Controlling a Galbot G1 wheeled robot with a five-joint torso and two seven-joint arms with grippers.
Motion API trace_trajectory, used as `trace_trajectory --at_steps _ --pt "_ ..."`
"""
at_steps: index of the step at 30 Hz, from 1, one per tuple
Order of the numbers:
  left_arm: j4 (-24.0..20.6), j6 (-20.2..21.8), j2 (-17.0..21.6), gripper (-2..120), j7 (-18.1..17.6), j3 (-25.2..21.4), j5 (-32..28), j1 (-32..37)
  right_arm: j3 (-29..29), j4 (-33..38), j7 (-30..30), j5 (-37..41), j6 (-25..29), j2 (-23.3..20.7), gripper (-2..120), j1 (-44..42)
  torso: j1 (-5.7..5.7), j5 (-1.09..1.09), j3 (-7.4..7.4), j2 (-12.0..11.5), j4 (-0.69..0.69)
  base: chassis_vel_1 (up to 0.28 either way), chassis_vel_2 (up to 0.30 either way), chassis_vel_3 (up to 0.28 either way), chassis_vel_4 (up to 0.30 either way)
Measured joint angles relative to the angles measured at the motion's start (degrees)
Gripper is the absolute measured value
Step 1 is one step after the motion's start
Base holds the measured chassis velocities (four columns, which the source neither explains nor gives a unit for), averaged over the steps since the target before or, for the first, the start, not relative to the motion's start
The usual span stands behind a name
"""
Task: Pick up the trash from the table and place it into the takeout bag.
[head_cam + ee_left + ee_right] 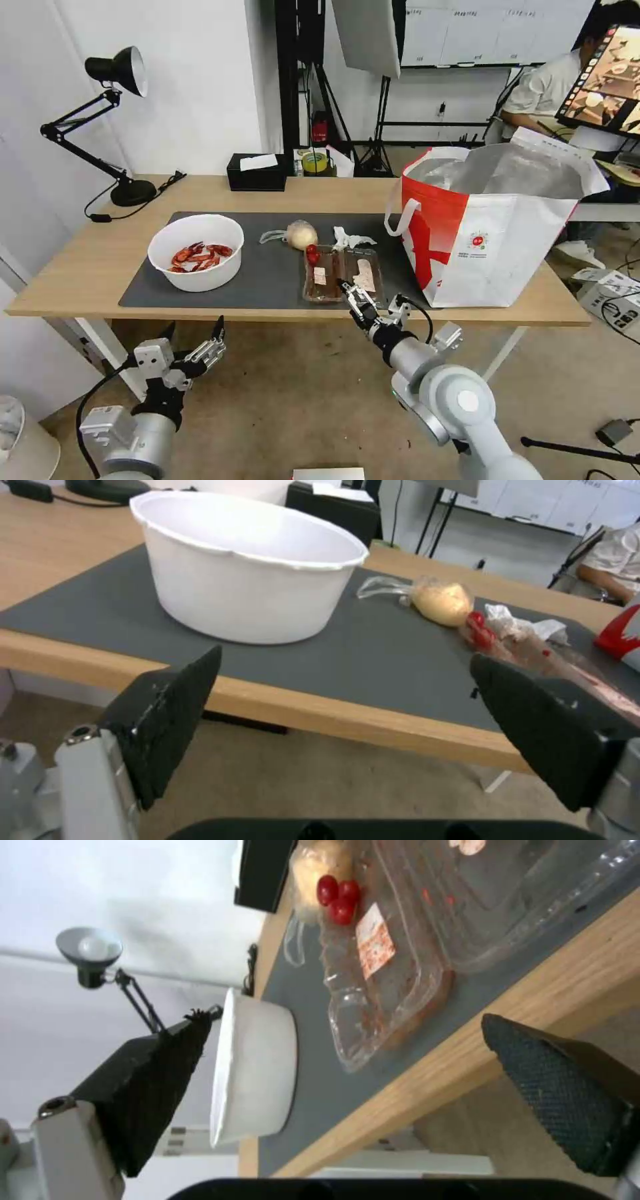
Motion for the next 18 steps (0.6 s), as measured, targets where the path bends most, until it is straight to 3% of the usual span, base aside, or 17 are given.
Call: trace_trajectory --at_steps 18 --pt "-0.6 0.1 0.1 100 -0.2 -0.1 -1.9 0.8 -0.4 -3.4 1.1 -0.7 5.4 4.7 100 1.2 0.00 0.01 0.00 0.0 0.00 0.000 0.000 0.000 0.000"
